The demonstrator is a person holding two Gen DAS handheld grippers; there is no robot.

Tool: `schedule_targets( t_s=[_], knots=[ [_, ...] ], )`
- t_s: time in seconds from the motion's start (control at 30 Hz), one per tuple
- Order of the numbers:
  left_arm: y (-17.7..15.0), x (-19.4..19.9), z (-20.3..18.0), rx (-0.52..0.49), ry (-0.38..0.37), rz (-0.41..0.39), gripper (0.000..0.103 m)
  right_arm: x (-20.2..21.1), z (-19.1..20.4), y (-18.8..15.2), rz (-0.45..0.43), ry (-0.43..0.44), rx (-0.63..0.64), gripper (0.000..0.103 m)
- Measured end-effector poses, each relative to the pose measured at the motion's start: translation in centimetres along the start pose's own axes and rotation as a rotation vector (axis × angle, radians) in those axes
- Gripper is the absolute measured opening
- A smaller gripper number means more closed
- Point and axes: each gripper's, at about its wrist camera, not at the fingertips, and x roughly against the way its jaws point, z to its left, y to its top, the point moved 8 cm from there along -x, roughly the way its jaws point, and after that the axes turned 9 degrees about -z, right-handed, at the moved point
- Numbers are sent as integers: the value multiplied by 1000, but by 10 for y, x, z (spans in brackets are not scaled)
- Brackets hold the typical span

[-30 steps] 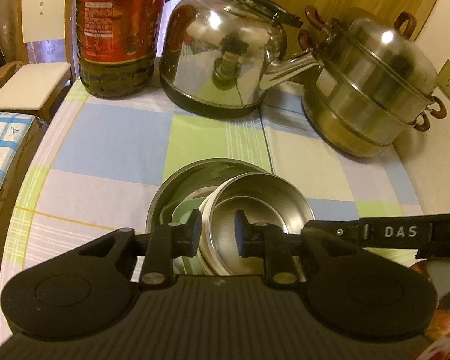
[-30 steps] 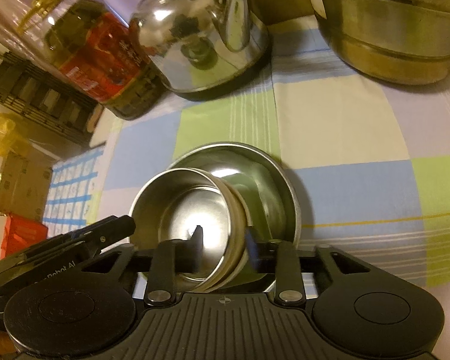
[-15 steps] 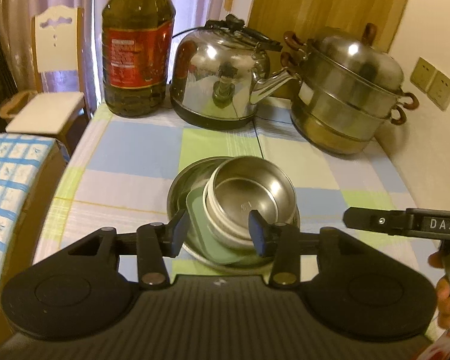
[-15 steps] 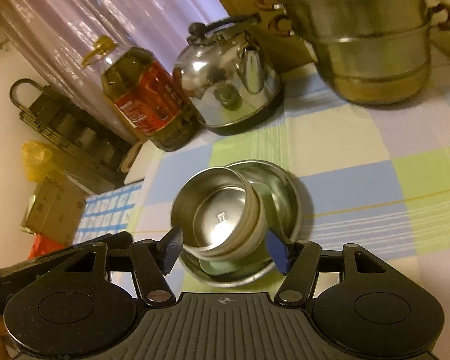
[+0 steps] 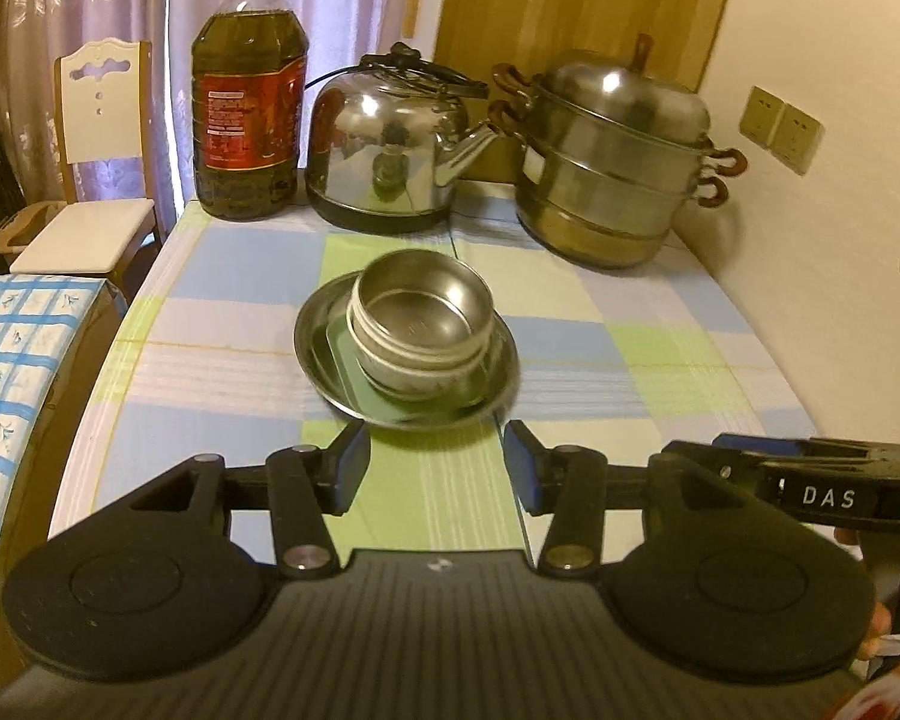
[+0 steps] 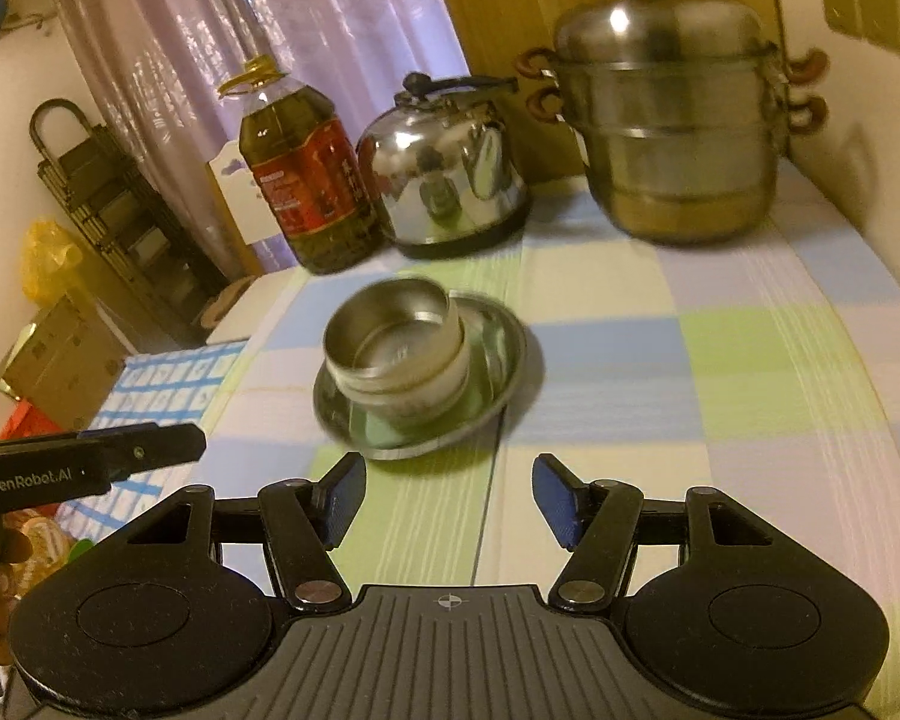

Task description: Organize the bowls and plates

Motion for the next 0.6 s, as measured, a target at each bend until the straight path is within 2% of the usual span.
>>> schedule_targets(
  t_s=[0.37,0.6],
  knots=[
    [-45,53,-27,-28,61,25,45,59,-3,-38,29,-22,-33,62],
    [-69,86,-35,-17,97,20,45,80,0,-55,43,-15,-33,62]
  ],
)
